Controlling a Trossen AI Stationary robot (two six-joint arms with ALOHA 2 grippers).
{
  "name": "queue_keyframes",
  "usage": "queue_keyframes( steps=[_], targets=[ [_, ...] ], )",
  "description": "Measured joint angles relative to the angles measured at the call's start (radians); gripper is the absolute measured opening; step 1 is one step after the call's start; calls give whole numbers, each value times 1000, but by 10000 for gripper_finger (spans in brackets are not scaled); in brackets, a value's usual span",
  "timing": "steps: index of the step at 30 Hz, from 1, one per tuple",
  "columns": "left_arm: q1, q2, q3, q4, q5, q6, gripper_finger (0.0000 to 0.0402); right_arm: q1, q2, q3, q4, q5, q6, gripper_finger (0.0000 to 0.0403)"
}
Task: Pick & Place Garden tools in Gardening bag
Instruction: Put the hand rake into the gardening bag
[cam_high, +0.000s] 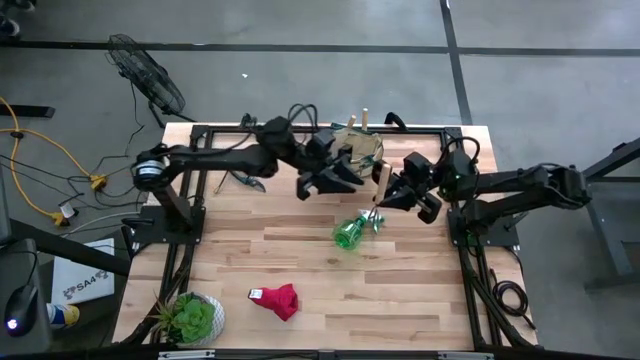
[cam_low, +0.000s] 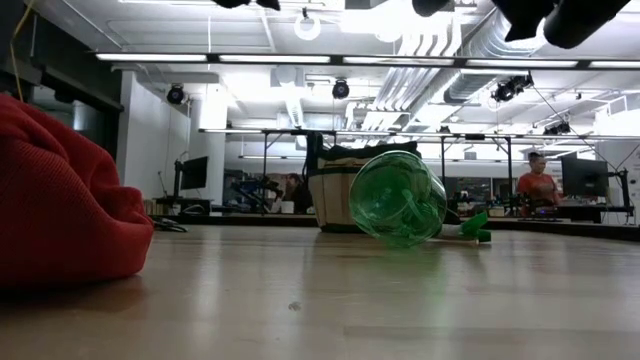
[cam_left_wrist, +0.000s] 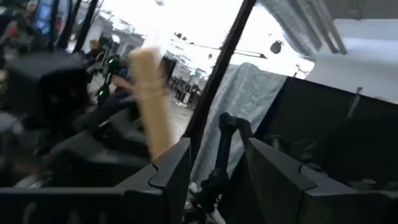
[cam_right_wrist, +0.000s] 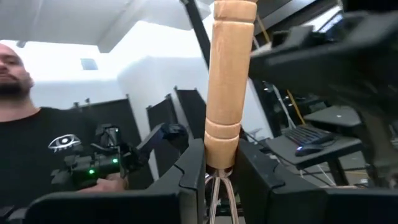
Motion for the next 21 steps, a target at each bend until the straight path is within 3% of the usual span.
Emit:
queue_keyframes(
  steps=[7, 21],
  targets=[
    [-30, 69, 72, -17, -14, 4, 154, 2, 24, 29, -1, -45, -8, 51],
    [-56, 74, 78, -67, -95, 61, 154, 17, 75, 65, 0, -44, 20, 51]
  ],
)
